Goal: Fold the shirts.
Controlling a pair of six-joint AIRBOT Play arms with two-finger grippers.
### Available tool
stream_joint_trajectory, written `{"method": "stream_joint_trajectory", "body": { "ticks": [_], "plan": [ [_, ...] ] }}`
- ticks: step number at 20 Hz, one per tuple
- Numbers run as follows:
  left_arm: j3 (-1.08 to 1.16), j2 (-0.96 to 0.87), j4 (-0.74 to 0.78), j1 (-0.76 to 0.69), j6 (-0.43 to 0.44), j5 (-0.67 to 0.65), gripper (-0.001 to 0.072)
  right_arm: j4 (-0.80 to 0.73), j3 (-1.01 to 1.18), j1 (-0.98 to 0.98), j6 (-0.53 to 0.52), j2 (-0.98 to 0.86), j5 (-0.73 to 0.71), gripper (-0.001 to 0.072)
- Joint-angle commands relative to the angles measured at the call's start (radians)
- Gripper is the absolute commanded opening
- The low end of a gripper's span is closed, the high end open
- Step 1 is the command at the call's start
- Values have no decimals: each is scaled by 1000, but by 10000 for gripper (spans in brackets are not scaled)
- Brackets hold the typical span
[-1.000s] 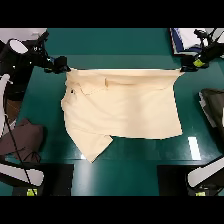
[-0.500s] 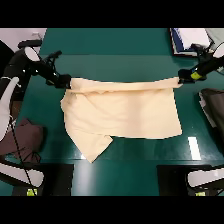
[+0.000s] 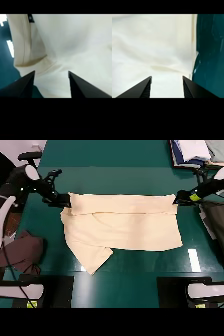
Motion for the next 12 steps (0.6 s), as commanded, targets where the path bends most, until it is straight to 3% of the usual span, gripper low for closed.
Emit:
{"method": "stream_joint_trajectory", "body": {
  "ticks": [1, 6, 12],
  "plan": [
    [-173, 195, 40, -1, -27, -9, 501, 87, -123, -60, -37, 146, 25, 448],
    [-645, 479, -72, -1, -114, 41, 502, 158, -306, -132, -84, 330, -23, 448],
    [-926, 567, -306, -2, -110, 183, 501, 175, -349, -115, -99, 382, -64, 448]
  ]
}}
